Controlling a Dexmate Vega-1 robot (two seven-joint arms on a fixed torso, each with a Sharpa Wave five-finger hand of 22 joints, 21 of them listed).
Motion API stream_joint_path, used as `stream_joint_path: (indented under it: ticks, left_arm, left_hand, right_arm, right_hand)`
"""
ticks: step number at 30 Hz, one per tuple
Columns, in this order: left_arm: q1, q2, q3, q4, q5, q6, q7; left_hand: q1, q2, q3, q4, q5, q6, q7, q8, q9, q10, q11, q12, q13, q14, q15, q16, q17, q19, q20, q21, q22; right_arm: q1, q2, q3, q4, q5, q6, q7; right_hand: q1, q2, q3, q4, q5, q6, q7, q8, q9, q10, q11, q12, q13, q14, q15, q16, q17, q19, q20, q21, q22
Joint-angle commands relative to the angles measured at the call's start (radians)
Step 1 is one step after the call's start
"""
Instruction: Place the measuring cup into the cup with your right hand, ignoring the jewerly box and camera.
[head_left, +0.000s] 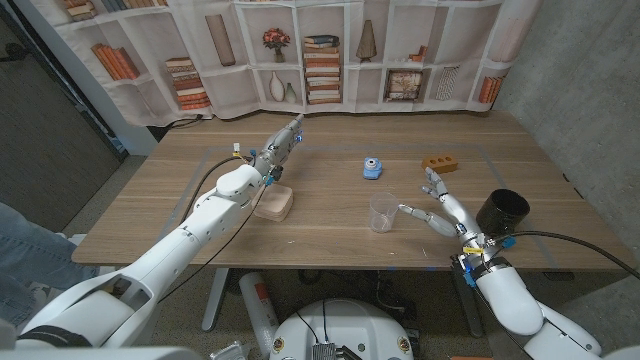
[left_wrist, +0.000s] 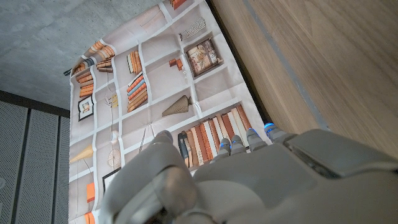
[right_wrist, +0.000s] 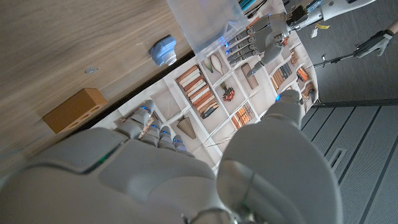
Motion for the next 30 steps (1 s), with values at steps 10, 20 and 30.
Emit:
stream_joint_path:
  ticks: [10, 20, 30]
  left_arm:
    - [-0.029, -0.012, 0.008, 0.038, 0.002, -0.007, -0.026]
    - [-0.031, -0.009, 0.008, 0.03, 0.006, -0.001, -0.022]
    - [-0.031, -0.009, 0.009, 0.029, 0.005, 0.006, -0.021]
  left_hand:
    - [0.002, 0.008, 0.001, -0.005, -0.003, -0.002, -0.01, 0.003, 0.005, -0.022, 0.001, 0.004, 0.004, -0.081, 0.005, 0.001, 0.003, -0.125, 0.006, -0.004, 0.004]
    - [0.003, 0.008, 0.0, -0.006, -0.004, -0.004, -0.01, 0.003, 0.005, -0.022, 0.0, 0.004, 0.004, -0.082, 0.005, 0.0, 0.003, -0.125, 0.006, -0.006, 0.004]
    - [0.003, 0.009, 0.0, -0.006, -0.004, -0.003, -0.01, 0.003, 0.005, -0.023, 0.002, 0.004, 0.004, -0.082, 0.005, 0.0, 0.003, -0.125, 0.007, -0.008, 0.004]
  right_arm:
    - [0.021, -0.002, -0.063, 0.001, -0.037, -0.03, -0.046]
    - [0.035, -0.017, -0.085, -0.003, -0.038, -0.049, -0.043]
    - [0.035, -0.028, -0.098, -0.005, -0.042, -0.048, -0.055]
  right_hand:
    - [0.007, 0.006, -0.014, 0.002, 0.01, -0.047, 0.014, 0.005, 0.003, -0.003, 0.014, 0.008, 0.001, 0.002, 0.012, 0.01, 0.004, 0.013, 0.009, -0.007, 0.003]
    - [0.008, 0.007, -0.022, 0.005, 0.013, -0.038, 0.023, 0.01, 0.002, 0.012, 0.021, 0.015, 0.001, 0.014, 0.014, 0.014, 0.003, 0.033, 0.014, -0.008, 0.003]
    - [0.012, 0.013, -0.025, 0.007, 0.018, -0.033, 0.02, 0.012, 0.002, 0.011, 0.02, 0.015, 0.001, 0.015, 0.017, 0.013, 0.002, 0.037, 0.015, -0.014, 0.003]
